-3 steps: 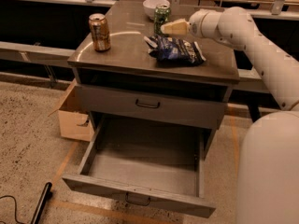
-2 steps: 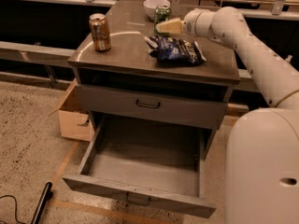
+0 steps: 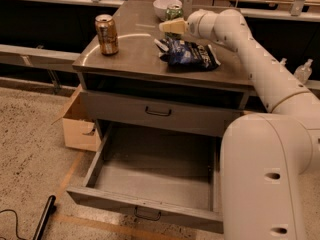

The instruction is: Place green can into middle drawer

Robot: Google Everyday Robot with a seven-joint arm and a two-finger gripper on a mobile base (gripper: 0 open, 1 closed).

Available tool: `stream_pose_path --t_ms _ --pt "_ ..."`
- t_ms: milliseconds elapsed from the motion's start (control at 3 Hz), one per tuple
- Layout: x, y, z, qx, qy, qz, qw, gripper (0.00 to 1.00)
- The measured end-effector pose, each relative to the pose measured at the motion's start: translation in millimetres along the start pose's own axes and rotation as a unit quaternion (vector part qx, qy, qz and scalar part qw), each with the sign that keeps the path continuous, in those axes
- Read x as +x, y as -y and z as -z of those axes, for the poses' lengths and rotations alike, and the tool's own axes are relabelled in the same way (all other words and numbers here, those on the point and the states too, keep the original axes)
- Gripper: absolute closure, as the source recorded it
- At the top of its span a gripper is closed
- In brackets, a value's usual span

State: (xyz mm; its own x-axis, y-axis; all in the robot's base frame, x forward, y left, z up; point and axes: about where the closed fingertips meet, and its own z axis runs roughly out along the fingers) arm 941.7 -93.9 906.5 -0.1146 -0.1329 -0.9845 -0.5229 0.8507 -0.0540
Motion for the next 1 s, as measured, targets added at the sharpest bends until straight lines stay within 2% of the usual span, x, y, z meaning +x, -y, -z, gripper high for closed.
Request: stream_pose_path --t_ms 333,667,1000 --pt "4.0 -4.6 -17.8 -0.004 0.004 -0.006 1.0000 0.00" --pt "6.4 -5.5 -33.2 -0.005 0.011 -0.010 0.9999 0.16" --pt "7.6 -7.1 -43.9 -0.007 0.017 -0.014 0.9997 0.39"
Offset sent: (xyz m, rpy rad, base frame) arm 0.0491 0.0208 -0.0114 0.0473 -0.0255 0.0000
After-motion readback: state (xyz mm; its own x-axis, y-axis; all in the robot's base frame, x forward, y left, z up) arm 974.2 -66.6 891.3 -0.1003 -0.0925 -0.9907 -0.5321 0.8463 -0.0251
